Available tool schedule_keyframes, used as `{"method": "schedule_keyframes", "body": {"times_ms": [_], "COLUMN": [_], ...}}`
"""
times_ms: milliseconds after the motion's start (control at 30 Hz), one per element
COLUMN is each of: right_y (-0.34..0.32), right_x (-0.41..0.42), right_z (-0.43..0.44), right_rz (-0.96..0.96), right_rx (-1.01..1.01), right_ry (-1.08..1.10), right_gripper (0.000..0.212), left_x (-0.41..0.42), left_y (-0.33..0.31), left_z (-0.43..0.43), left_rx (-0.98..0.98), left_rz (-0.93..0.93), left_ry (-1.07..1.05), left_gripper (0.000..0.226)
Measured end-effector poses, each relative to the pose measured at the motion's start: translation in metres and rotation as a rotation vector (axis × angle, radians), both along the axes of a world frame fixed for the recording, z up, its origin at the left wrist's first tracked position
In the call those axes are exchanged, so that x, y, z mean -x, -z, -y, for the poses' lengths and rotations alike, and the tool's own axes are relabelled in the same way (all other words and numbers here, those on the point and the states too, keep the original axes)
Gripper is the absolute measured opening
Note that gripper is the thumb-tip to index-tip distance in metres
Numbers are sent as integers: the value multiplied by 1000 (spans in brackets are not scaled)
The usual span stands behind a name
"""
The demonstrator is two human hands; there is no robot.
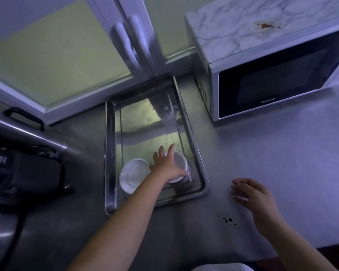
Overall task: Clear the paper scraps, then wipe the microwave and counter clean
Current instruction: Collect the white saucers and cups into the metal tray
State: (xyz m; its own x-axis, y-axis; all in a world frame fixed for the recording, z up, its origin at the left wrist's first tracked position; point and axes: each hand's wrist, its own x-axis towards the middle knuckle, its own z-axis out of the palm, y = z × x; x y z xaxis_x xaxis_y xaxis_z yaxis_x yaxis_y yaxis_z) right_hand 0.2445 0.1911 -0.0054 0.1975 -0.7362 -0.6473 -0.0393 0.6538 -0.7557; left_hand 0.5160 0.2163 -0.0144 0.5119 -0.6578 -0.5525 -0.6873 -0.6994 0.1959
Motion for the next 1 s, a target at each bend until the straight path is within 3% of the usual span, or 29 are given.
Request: {"method": "schedule_keyframes", "body": {"times_ms": [133, 300, 400, 567, 667, 800, 900, 1000], "right_y": [-4, -4, -4, -5, -9, -19, -33, -47], "right_x": [-3, -1, 0, 2, 6, 10, 12, 13], "right_z": [9, 15, 11, 4, -1, -13, -32, -59], "right_rz": [19, 26, 28, 16, -4, -39, -69, -100], "right_rx": [24, 24, 11, 13, 38, 66, 85, 90], "right_ry": [-33, -42, -50, -84, -91, -46, 2, 95], "right_gripper": [20, 19, 20, 20, 20, 19, 18, 17], "left_x": [4, -2, -11, -29, -43, -33, -3, 34], "left_y": [13, 13, 14, 6, -6, -22, -42, -59], "left_z": [8, 1, -7, -18, -37, -79, -119, -144], "left_rx": [-87, -91, -86, 103, 381, 597, 764, 804], "left_rz": [-10, 29, 16, -202, -251, -270, -521, -762], "left_ry": [-21, 130, 84, -69, -347, -511, -543, -512], "left_gripper": [118, 113, 112, 117, 96, 51, 16, 13]}}
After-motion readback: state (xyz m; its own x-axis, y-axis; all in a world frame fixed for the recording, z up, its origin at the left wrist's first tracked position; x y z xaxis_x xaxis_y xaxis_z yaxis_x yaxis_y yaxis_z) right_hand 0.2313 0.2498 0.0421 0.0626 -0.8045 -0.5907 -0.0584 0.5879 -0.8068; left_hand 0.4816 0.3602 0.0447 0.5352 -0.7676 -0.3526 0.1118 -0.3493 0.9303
